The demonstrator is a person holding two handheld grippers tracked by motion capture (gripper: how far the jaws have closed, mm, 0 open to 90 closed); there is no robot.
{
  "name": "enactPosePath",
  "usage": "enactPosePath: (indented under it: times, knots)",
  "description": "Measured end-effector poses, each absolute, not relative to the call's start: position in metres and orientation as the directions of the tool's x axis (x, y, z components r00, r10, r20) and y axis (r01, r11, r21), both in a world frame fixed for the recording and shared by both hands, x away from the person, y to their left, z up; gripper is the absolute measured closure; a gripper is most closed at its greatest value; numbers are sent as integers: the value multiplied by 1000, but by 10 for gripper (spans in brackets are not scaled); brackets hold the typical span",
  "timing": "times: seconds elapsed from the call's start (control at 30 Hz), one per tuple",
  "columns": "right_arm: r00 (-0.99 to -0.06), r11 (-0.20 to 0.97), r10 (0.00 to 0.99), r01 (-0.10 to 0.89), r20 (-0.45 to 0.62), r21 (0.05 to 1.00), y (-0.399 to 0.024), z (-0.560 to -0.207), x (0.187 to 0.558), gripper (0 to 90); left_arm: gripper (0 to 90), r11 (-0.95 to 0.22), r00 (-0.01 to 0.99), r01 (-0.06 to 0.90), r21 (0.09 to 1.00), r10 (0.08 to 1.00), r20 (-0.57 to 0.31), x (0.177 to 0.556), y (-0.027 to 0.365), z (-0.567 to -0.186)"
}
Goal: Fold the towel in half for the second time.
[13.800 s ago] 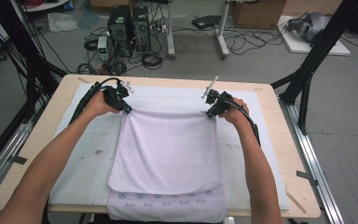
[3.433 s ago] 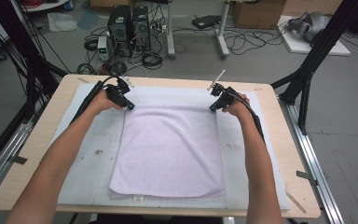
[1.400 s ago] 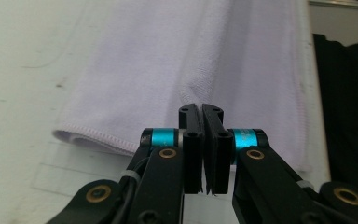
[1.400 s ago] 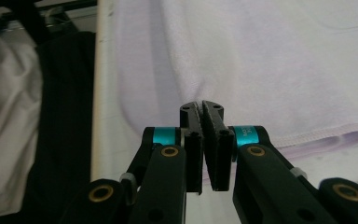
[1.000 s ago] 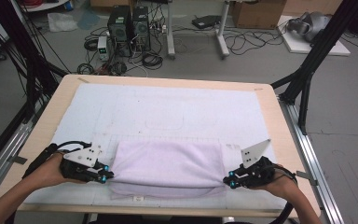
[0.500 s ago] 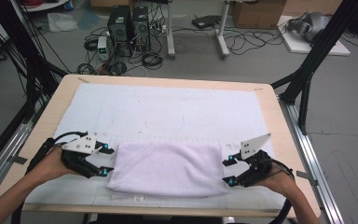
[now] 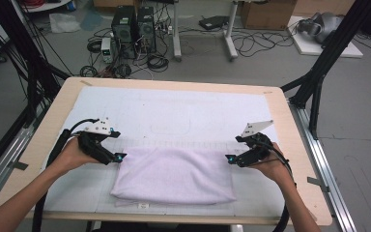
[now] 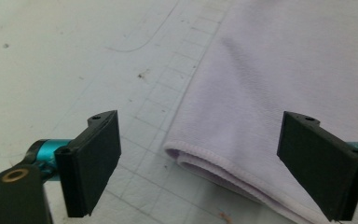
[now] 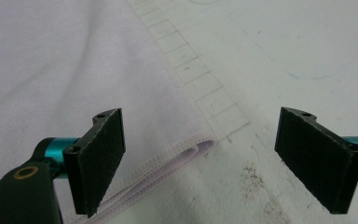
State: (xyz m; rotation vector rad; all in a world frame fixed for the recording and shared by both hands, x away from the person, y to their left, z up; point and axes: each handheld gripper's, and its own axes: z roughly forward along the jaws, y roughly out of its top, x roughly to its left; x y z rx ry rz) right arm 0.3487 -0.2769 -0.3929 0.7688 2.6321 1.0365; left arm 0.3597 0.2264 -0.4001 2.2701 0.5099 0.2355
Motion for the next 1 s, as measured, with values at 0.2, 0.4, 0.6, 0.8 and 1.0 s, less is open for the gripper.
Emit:
enactPosePath:
  times: [0.2, 0.4, 0.6, 0.8, 1.0]
  knots:
    - [-855, 669, 519, 411, 6, 620, -263, -400, 365, 269, 128, -608, 886, 319, 727, 463, -1, 367, 226, -407]
    - [-868, 708, 495, 423, 30, 566, -254, -405, 374, 395, 152, -613, 889, 335, 715, 456, -25, 370, 221, -412]
    - [-866, 734, 499, 437, 24, 519, -244, -408, 382, 506, 182, -615, 888, 358, 703, 458, -52, 373, 215, -417]
    - [-872, 754, 485, 456, 67, 472, -240, -414, 385, 672, 223, -633, 893, 366, 682, 446, -66, 373, 211, -419]
    - [-880, 768, 469, 452, 83, 454, -237, -413, 384, 809, 333, -640, 890, 396, 658, 445, -102, 373, 213, -420]
